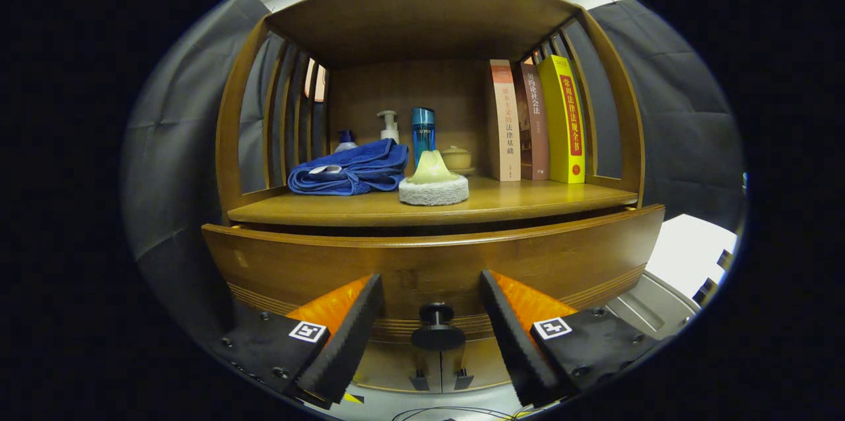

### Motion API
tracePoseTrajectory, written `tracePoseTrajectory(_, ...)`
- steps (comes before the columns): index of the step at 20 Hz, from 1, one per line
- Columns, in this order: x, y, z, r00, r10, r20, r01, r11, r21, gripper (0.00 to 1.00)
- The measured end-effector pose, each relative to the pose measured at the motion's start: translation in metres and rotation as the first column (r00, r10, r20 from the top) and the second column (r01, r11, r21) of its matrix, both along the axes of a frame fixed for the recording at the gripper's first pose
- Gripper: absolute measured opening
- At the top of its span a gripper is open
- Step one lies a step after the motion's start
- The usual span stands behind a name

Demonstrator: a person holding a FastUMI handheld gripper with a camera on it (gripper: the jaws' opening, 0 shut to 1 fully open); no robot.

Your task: Pull open the drawer, take out the items inside it, and place them on the countertop above the cabinet.

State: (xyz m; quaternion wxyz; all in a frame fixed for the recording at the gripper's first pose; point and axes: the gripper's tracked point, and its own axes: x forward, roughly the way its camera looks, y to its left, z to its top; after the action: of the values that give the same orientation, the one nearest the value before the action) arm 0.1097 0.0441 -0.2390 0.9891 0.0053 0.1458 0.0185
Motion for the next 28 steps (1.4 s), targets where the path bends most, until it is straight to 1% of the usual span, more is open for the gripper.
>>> tracePoseTrajectory(10,0.027,0.001,-0.009,1.000,-0.003,-0.007,0.003,1.000,-0.003,0.98)
tracePoseTrajectory(14,0.026,-0.001,-0.009,1.000,0.005,0.003,-0.005,1.000,-0.014,0.98)
tracePoseTrajectory(16,0.022,-0.007,-0.008,1.000,-0.015,-0.013,0.015,1.000,-0.007,0.98)
tracePoseTrajectory(18,0.015,-0.011,0.009,1.000,-0.030,0.009,0.030,0.999,0.013,0.98)
tracePoseTrajectory(20,0.004,-0.018,0.032,0.998,-0.045,0.040,0.045,0.999,0.004,0.98)
tracePoseTrajectory(22,-0.009,-0.021,0.053,0.997,-0.043,0.063,0.044,0.999,-0.005,0.98)
tracePoseTrajectory(25,-0.025,-0.025,0.084,0.993,-0.054,0.105,0.054,0.999,0.003,0.98)
tracePoseTrajectory(28,-0.039,-0.030,0.114,0.986,-0.059,0.156,0.065,0.997,-0.033,0.98)
